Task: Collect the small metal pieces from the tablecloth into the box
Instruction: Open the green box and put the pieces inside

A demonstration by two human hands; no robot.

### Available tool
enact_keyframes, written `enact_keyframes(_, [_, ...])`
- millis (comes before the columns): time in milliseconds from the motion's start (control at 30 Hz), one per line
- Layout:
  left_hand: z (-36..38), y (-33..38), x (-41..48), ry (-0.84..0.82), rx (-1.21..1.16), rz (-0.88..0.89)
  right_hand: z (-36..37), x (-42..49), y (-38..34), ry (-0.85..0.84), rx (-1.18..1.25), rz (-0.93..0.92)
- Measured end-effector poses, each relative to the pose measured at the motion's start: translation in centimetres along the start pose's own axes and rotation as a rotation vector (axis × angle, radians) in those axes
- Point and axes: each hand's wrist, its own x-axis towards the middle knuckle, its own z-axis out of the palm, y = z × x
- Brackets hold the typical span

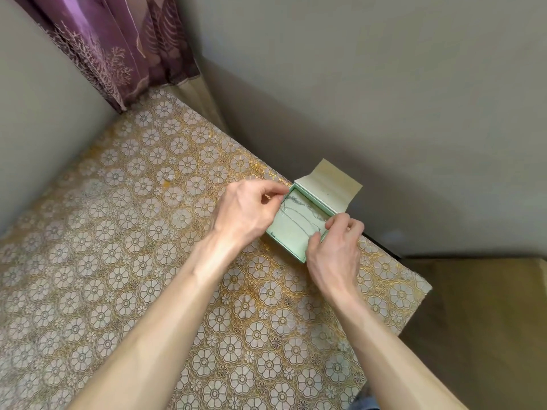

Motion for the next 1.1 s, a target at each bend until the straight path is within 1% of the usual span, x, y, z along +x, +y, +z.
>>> enact_keyframes(167, [0.0,0.5,0.2,-0.006,-0.021,0.040,0.2,0.1,0.4,0.010,0.025,0.029])
enact_keyframes(267, [0.7,0.2,0.3,-0.032,0.024,0.098,0.2,0.2,0.4,0.019,0.020,0.027])
enact_keyframes(367, [1.6,-0.4,0.5,-0.055,0.124,0.137,0.1,0.2,0.3,0.012,0.018,0.039])
enact_keyframes(467, [2.6,-1.2,0.9,-0.059,0.322,0.261,-0.1,0.2,0.4,-0.001,0.037,0.052])
enact_keyframes(567, [3.2,-2.3,1.5,-0.037,0.456,0.311,-0.1,0.2,0.5,-0.008,0.055,0.051])
enact_keyframes(633, [3.4,-2.7,1.8,-0.017,0.498,0.313,-0.2,0.2,0.5,-0.003,0.062,0.045])
enact_keyframes(733, [3.6,-2.5,1.7,-0.030,0.531,0.322,-0.1,0.2,0.4,0.004,0.071,0.042])
enact_keyframes(867, [4.0,-2.4,1.3,-0.103,0.599,0.375,-0.4,0.1,0.4,-0.019,0.043,0.058])
enact_keyframes(1100, [4.7,-2.9,1.3,-0.131,0.638,0.392,-0.3,0.4,0.7,-0.018,-0.100,-0.088])
